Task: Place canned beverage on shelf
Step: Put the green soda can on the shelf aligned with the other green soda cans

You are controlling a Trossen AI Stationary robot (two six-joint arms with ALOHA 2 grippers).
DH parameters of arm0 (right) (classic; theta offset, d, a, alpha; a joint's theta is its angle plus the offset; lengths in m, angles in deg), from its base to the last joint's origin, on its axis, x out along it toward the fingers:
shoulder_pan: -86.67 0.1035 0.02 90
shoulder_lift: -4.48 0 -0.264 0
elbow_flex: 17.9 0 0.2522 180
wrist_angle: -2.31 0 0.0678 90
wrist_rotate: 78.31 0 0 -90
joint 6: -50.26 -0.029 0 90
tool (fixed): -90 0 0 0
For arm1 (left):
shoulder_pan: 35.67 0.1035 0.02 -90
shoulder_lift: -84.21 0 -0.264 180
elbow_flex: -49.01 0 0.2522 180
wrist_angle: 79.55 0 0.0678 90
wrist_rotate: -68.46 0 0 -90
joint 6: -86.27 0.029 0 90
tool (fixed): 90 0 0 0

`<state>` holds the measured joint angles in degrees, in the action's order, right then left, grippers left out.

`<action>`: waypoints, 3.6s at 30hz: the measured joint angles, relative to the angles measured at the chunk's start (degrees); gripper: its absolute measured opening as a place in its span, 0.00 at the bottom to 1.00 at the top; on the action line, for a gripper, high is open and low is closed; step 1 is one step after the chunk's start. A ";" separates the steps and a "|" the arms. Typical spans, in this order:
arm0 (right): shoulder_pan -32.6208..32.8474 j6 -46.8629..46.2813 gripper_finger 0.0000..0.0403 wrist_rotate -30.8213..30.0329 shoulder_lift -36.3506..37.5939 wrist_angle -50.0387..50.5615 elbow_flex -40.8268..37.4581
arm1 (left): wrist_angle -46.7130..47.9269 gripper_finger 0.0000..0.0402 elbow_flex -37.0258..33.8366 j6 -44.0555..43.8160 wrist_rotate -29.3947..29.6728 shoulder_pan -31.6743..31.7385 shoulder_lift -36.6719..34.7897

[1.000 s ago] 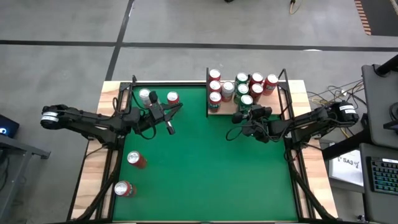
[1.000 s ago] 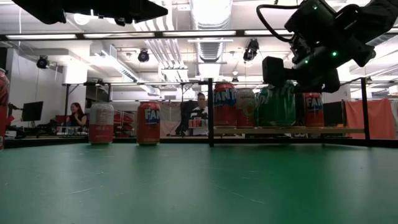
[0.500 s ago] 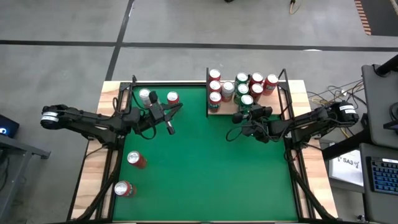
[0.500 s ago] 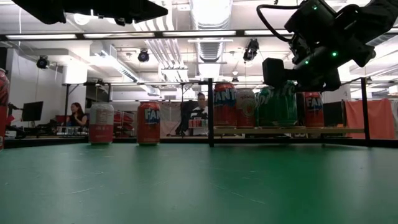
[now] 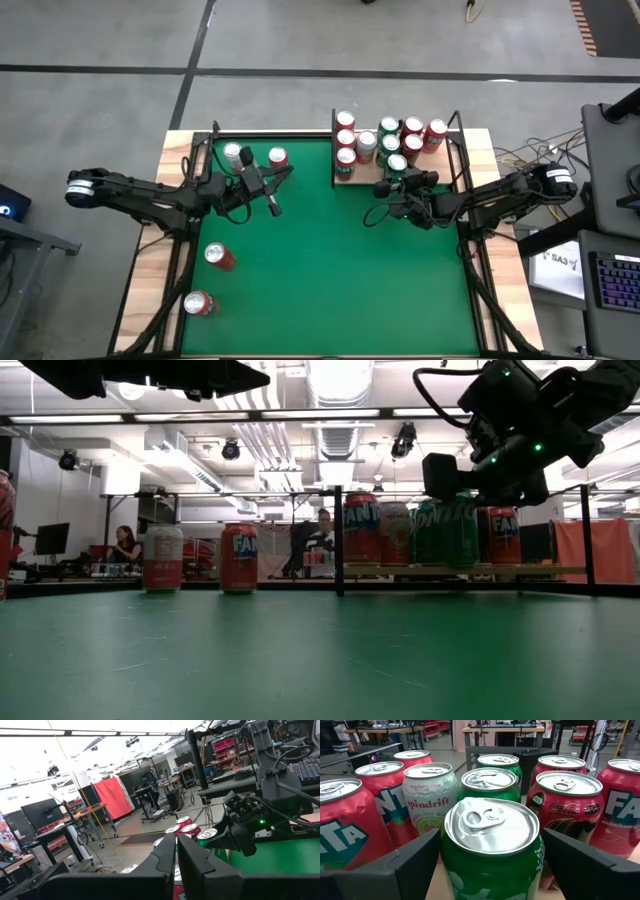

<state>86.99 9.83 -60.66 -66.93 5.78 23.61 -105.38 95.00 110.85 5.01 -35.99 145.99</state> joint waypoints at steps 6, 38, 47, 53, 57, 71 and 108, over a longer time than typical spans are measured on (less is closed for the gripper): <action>0.02 0.61 0.84 -0.84 0.09 -0.74 -0.02 | 0.01 0.00 0.00 0.00 0.02 0.00 0.00; 1.79 22.77 0.86 -1.78 6.05 -0.36 12.16 | -0.07 0.00 0.00 0.42 0.07 0.00 -0.04; 4.81 13.89 0.77 17.41 10.84 27.34 30.28 | 0.67 0.00 -0.02 0.42 0.05 0.00 -0.11; 4.55 -7.82 0.59 31.85 7.25 62.99 42.84 | 0.84 0.00 -0.02 0.42 0.02 0.00 -0.13; 4.25 -15.78 0.41 40.48 4.80 76.88 47.08 | 1.18 0.00 -0.02 0.42 -0.02 0.00 -0.15; -8.36 -18.06 0.02 45.04 3.78 91.27 44.14 | 1.62 0.00 -0.02 0.42 -0.11 0.00 -0.17; -19.47 -2.92 0.02 45.39 3.88 67.09 31.47 | 1.95 0.00 -0.02 1.05 -0.09 0.00 -0.17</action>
<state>67.52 6.91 -15.28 -63.05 72.87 55.08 -103.44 94.98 111.90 4.92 -35.99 145.81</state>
